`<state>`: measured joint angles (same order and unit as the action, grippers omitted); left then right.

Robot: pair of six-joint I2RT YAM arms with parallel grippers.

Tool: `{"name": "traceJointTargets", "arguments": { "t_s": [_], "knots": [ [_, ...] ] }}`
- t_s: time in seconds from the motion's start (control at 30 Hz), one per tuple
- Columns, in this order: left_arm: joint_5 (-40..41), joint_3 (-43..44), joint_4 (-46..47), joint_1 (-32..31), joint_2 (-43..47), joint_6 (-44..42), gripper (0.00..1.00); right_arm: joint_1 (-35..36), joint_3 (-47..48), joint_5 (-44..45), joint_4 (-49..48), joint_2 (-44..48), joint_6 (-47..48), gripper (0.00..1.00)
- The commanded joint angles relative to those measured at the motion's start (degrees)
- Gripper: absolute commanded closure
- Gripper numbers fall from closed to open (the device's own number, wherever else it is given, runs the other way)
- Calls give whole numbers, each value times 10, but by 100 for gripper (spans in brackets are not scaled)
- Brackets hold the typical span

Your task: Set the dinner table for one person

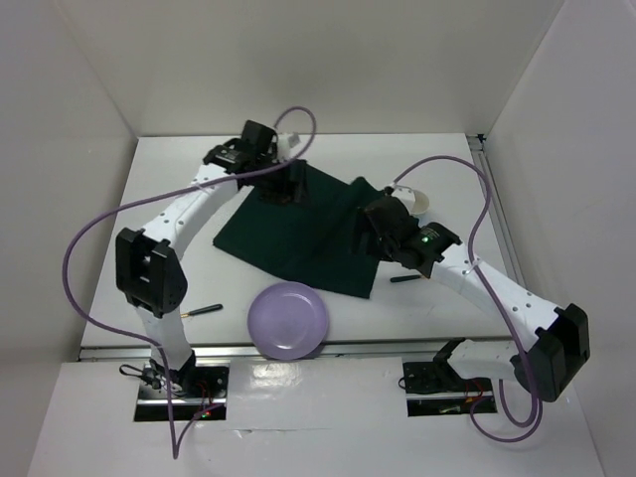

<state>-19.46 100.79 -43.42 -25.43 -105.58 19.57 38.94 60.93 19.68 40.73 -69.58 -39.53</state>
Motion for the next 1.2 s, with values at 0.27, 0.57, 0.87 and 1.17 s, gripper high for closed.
{"name": "traceJointTargets", "arguments": {
  "t_s": [0.27, 0.57, 0.87, 1.17],
  "knots": [
    [76, -148, 0, 244, 63, 92, 27, -4, -73, -103, 15, 55, -114, 0],
    [44, -243, 67, 292, 4, 134, 4, -4, -251, -150, -59, 118, -293, 10],
    [63, -259, 106, 292, -39, 158, 8, -4, -324, -134, -184, 79, -390, 8],
    [68, -249, 119, 292, -64, 170, 51, -4, -337, -112, -274, -18, -422, 34]
  ]
}}
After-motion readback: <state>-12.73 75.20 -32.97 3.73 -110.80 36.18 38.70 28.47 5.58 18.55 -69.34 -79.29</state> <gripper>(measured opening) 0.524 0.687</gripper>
